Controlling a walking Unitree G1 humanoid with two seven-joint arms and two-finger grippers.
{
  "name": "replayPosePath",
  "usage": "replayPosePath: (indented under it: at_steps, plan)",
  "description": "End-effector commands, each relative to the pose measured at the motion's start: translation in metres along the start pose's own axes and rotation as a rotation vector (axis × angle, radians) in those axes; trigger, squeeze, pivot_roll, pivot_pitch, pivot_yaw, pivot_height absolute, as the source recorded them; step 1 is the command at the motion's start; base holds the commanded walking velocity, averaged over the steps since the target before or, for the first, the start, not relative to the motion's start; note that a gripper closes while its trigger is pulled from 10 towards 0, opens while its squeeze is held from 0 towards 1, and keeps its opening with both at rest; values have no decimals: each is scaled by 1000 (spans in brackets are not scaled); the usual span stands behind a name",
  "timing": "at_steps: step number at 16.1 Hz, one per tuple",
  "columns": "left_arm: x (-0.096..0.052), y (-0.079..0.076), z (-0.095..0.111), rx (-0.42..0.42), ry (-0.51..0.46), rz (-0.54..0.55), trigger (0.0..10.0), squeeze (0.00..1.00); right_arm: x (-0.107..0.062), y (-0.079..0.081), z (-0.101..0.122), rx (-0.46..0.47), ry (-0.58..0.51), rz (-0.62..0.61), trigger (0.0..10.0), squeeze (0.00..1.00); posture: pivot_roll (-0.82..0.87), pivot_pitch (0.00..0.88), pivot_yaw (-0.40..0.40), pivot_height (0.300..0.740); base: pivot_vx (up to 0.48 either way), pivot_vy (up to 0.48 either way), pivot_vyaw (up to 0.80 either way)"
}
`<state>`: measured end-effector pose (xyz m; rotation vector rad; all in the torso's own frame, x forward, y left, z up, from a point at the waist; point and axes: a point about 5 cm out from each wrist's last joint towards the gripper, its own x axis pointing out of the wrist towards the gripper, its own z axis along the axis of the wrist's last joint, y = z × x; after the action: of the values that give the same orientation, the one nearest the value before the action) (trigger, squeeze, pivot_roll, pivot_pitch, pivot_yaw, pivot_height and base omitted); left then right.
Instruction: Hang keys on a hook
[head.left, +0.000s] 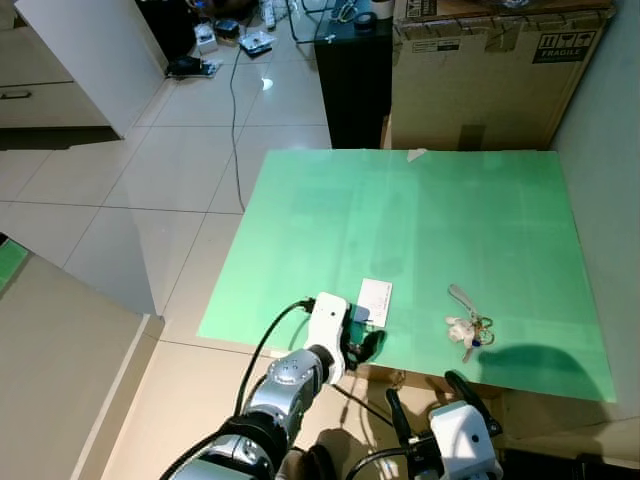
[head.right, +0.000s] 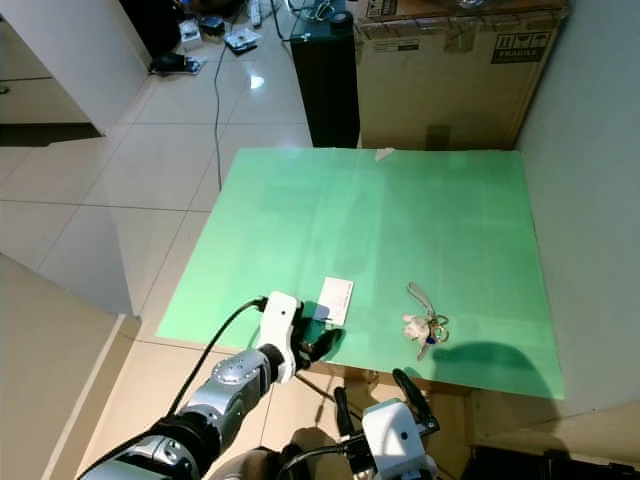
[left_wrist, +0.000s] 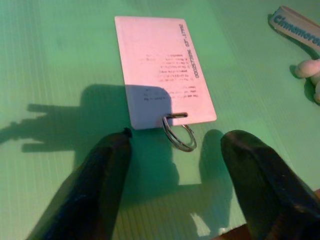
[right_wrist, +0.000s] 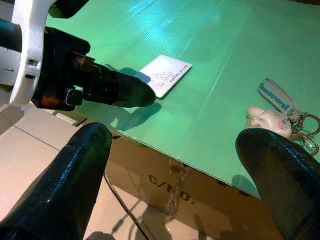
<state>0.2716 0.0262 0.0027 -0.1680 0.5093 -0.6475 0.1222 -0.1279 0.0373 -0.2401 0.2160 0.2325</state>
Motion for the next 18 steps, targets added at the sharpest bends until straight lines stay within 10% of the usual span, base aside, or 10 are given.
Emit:
replayPosePath:
  at_steps: [1, 8, 18]
  plan:
    - [-4, -3, -20, -18, 77, 3, 0, 0, -2, 7, 0, 15, 7, 12, 10000, 0, -292, 198, 229, 726, 0, 0, 0]
    - [-4, -1, -28, -197, 116, 56, 0, 0, -1, 12, 5, 25, 5, -6, 10000, 0, -299, 198, 255, 726, 0, 0, 0]
    - [3, -24, -26, -155, 128, -91, 0, 0, -1, 10, -4, 22, 28, -23, 10000, 0, -315, 186, 259, 726, 0, 0, 0]
